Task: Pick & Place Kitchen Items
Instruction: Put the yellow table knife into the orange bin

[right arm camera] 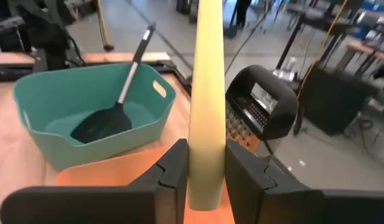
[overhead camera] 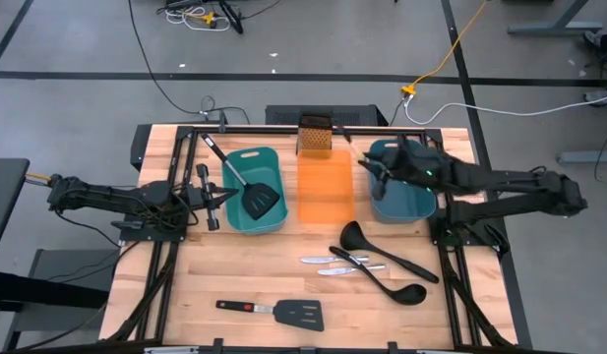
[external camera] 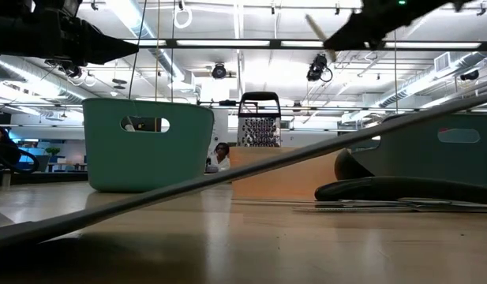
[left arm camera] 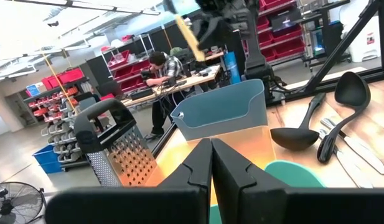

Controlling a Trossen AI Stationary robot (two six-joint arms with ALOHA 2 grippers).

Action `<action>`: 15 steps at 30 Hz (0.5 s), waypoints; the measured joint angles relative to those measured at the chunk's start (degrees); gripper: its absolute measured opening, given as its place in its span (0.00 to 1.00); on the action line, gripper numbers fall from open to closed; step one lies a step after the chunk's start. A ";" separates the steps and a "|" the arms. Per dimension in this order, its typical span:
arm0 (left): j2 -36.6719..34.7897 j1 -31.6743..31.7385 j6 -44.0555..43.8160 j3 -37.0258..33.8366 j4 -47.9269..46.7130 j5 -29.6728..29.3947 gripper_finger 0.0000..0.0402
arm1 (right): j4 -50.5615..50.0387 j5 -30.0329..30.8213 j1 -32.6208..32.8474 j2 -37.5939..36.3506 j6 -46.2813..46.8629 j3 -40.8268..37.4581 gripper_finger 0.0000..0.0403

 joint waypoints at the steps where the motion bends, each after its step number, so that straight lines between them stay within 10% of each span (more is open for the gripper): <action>1: 0.00 0.00 0.00 0.00 -0.11 -0.02 0.04 | -1.40 -1.24 -0.92 1.94 0.03 1.85 0.21; 15: -0.01 0.02 0.55 0.00 -0.34 -0.04 0.04 | -9.48 -9.84 -3.01 25.25 20.55 11.42 0.21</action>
